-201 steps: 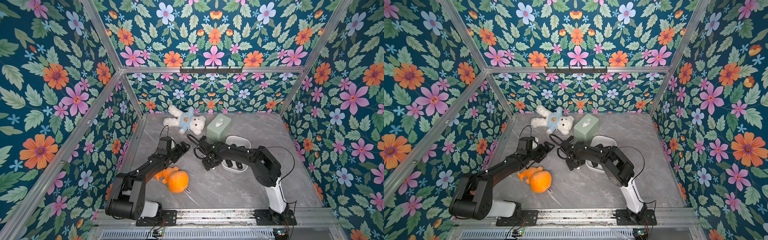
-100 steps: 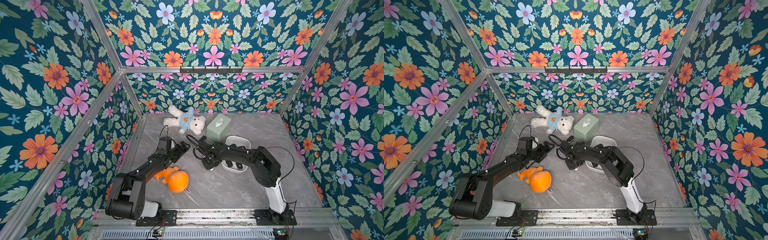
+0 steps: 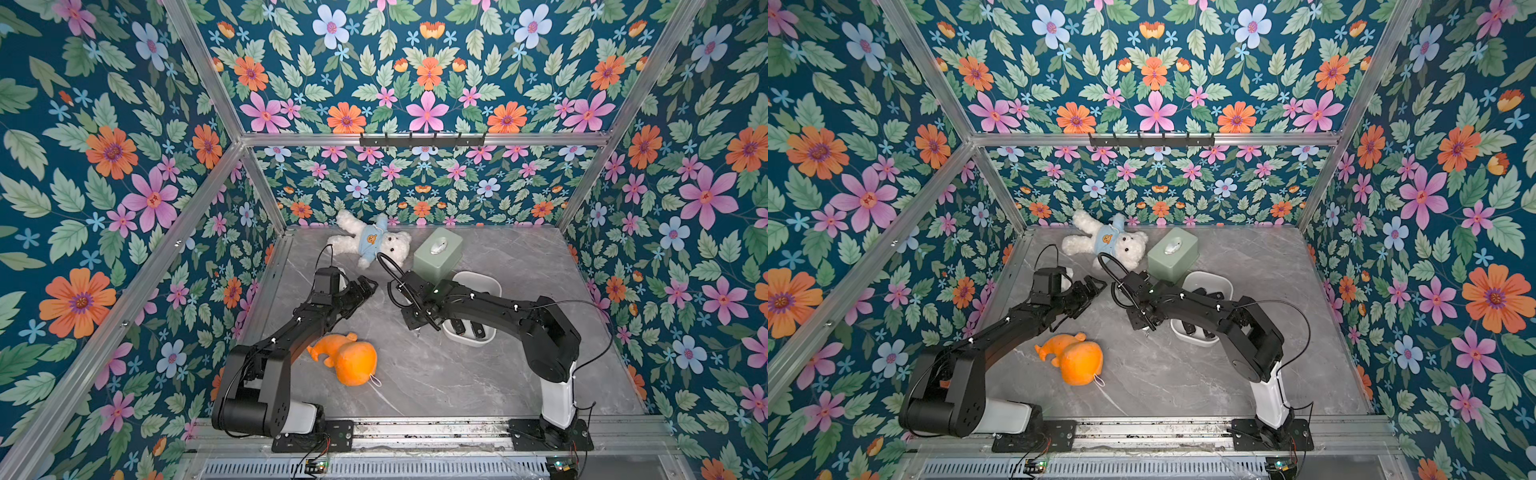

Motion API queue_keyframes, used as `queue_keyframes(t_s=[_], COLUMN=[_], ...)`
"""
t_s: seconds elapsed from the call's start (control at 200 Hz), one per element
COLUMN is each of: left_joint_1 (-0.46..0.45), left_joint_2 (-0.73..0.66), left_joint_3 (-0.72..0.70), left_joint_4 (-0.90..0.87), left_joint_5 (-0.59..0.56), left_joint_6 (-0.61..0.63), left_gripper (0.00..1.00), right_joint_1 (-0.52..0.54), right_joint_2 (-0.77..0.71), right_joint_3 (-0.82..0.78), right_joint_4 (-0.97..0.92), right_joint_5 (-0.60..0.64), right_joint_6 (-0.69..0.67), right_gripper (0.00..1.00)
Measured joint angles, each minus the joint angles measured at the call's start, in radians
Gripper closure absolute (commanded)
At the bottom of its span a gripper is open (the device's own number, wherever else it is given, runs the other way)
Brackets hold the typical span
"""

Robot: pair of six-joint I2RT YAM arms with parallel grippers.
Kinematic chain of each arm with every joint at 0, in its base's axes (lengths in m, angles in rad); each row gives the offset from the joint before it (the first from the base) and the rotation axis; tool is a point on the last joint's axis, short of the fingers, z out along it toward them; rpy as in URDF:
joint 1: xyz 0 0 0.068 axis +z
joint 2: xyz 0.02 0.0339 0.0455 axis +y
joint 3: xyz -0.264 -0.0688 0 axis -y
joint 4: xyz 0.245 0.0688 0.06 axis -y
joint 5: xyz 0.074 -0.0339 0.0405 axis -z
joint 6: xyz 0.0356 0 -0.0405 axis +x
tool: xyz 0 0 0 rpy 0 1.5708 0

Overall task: Place the car key into the storage box
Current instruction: Pick up the car key from the center of the board, then place the car key in the storage box.

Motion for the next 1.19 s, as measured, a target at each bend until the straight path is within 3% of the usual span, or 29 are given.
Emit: queue_keyframes(t_s=[0.655,1.195], left_joint_1=[-0.029,-0.168], left_joint_2=[0.021,0.124], left_joint_3=[0.042,0.095], left_joint_4=[-0.003,0.056], left_joint_5=[0.052,0.082], left_joint_6=[0.003,-0.005], left_gripper=[0.01,0.01], right_joint_1=[-0.199,-0.315], right_joint_2=[-0.388,-0.491], right_joint_3=[-0.31,-0.501], right_joint_4=[0.28,0.349], right_joint_5=[0.001,0.031], right_joint_6=[0.189,0.309], right_gripper=[0.71,0.71])
